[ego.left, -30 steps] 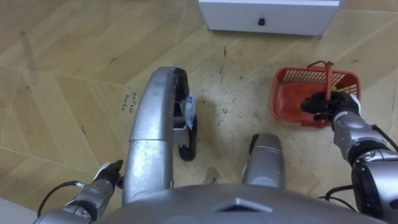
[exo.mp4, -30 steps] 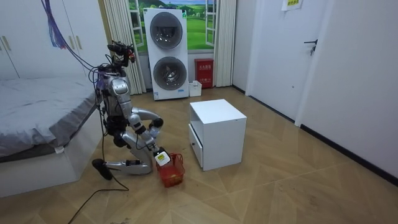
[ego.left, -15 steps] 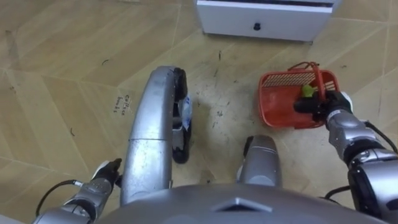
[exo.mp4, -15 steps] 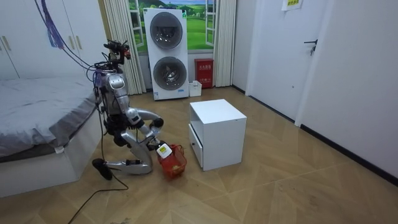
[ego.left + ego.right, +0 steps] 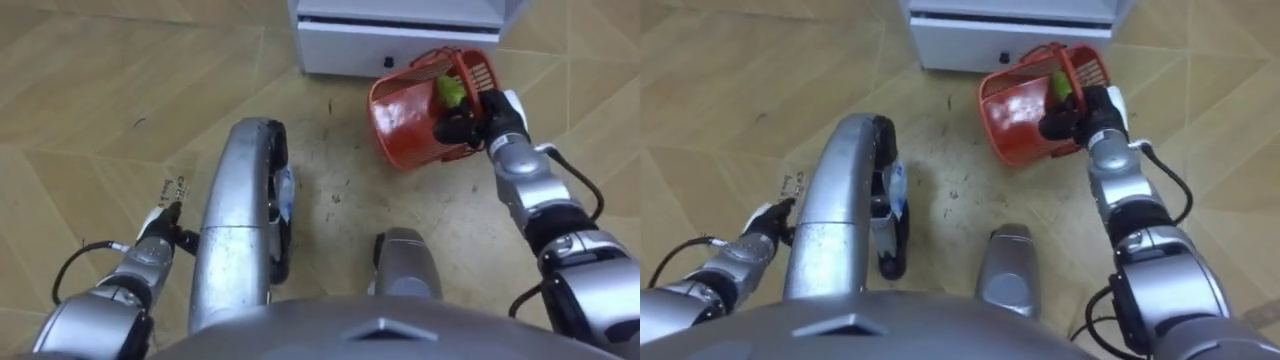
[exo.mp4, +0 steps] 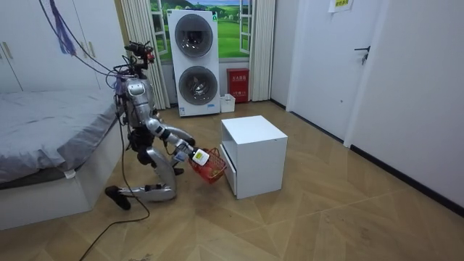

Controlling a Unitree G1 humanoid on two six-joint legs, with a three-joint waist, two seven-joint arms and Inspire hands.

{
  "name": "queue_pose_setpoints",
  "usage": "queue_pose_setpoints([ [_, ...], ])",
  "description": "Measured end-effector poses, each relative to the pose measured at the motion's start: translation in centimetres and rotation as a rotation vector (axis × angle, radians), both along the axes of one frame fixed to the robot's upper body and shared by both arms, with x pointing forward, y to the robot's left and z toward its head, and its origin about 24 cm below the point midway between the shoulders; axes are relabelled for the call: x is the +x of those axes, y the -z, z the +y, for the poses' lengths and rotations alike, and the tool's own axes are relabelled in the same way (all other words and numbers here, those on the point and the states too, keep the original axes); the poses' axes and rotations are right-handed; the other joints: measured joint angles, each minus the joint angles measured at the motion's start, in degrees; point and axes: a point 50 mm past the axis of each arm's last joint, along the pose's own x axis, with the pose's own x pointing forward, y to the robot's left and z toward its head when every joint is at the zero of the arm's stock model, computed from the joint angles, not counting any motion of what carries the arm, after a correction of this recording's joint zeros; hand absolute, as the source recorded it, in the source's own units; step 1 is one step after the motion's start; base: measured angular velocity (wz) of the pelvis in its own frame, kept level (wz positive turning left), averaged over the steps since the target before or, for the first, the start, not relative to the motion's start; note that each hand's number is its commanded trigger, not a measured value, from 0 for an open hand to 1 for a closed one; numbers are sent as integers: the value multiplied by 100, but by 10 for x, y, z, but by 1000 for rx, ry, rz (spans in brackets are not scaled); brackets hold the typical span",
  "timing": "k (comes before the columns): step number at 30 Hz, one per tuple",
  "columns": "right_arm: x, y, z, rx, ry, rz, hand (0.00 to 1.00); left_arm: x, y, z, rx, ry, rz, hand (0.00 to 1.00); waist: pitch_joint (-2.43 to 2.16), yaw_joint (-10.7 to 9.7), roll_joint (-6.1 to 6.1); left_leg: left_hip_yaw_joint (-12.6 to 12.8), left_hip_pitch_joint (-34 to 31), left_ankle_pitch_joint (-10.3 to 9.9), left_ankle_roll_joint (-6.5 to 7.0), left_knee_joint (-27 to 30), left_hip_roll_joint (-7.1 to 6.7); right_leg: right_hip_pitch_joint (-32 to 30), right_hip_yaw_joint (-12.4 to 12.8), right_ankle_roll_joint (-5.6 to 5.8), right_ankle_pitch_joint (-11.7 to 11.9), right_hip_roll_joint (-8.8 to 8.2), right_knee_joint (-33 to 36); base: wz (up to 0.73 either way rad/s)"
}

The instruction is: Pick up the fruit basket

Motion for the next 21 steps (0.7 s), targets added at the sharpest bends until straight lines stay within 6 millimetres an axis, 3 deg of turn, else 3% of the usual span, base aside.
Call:
queue_pose_setpoints([
  [1, -1, 3, 7, -5, -28, 14, 100, -7, 2, 2, 2, -8, 13, 0, 21, 60, 33, 0, -5, 421, 244, 256, 128, 244, 70, 31, -25, 180, -297, -27],
  [2, -7, 3, 6, -21, -28, 20, 100, -9, 2, 0, -3, 12, 20, 0, 56, 48, -74, 506, -217, 344, 284, 19, -124, 564, 111, 66, -43, 142, -548, 12],
  [3, -10, 0, -4, -40, -14, 8, 100, -1, 1, -5, -16, 37, -2, 0, 35, 54, -133, 1091, -353, 358, 459, -402, -277, 672, 133, 135, -75, 142, -672, 63],
  [4, -11, -7, -19, -78, -1, -6, 100, 7, -1, -12, -33, 68, -39, 0, -67, 152, -83, 1814, -325, 642, 1266, -1301, -155, 758, 248, 161, -82, 344, -953, 37],
  [5, -5, -11, -15, -82, -16, -20, 100, 6, -1, -13, -30, 41, -41, 0, -111, 334, 8, 1877, -128, 447, 1456, -1526, 146, 699, 119, 249, 21, 443, -1529, -7],
  [6, -4, -11, -9, -70, -29, -29, 100, 6, -1, -11, -22, 27, -42, 0, -101, 373, -5, 1854, -3, 448, 1450, -1819, 230, 637, 100, 188, 94, 462, -1951, -67],
  [7, 1, -15, 9, -31, -63, -63, 100, 3, -1, -7, -1, 13, -42, 0, -72, 372, -93, 1818, 375, 634, 1296, -2669, 289, 576, 59, 118, 153, 390, -2887, -95],
  [8, 2, -18, 20, -19, -105, -98, 100, -4, 2, -6, 10, 8, -19, 0, -66, 358, -113, 1722, 892, 889, 1099, -3569, 307, 553, -168, 136, 162, 243, -3762, -106],
  [9, 1, -19, 24, -15, -119, -115, 100, -7, 3, -6, 15, 4, -5, 0, -68, 361, -114, 1658, 1192, 1056, 1007, -4086, 305, 602, -330, 135, 183, 169, -4243, -108],
  [10, -3, -22, 28, 3, -129, -149, 100, -13, 4, -2, 29, 1, 8, 0, -60, 352, -84, 1550, 1789, 1412, 841, -5021, 319, 726, -624, 87, 299, 120, -5148, -84],
  [11, -10, -24, 29, 14, -138, -170, 100, -18, 4, 1, 47, -9, 14, 0, -55, 330, -73, 1481, 2334, 1756, 728, -5893, 326, 884, -929, 39, 533, 108, -6075, -73],
  [13, -21, -27, 25, 1, -149, -191, 100, -25, 4, 6, 67, -31, 20, 0, -55, 327, -72, 1489, 2962, 2120, 604, -6767, 403, 1084, -1344, 46, 989, 167, -7328, -47],
  [15, -26, -34, 21, -5, -144, -229, 100, -29, 4, 9, 77, -38, 24, 0, -59, 289, -91, 1502, 3252, 2236, 541, -7049, 419, 1154, -1566, 50, 1230, 207, -8151, -12],
  [16, -28, -40, 19, -7, -140, -258, 100, -33, 5, 8, 74, -38, 30, 0, -62, 267, -75, 1509, 3342, 2242, 526, -7039, 417, 1172, -1720, 52, 1227, 190, -8312, -5],
  [18, -25, -49, 21, -1, -152, -297, 100, -38, 7, 7, 70, -37, 36, 0, -72, 296, -34, 1505, 3377, 2326, 438, -7097, 471, 1223, -1762, 89, 1197, 215, -8482, -16],
  [21, -26, -57, 24, 12, -176, -325, 100, -48, 8, 9, 76, -51, 57, 0, -82, 288, -28, 1483, 3395, 2620, 352, -7372, 523, 1264, -1989, 81, 1184, 300, -8750, 0],
])
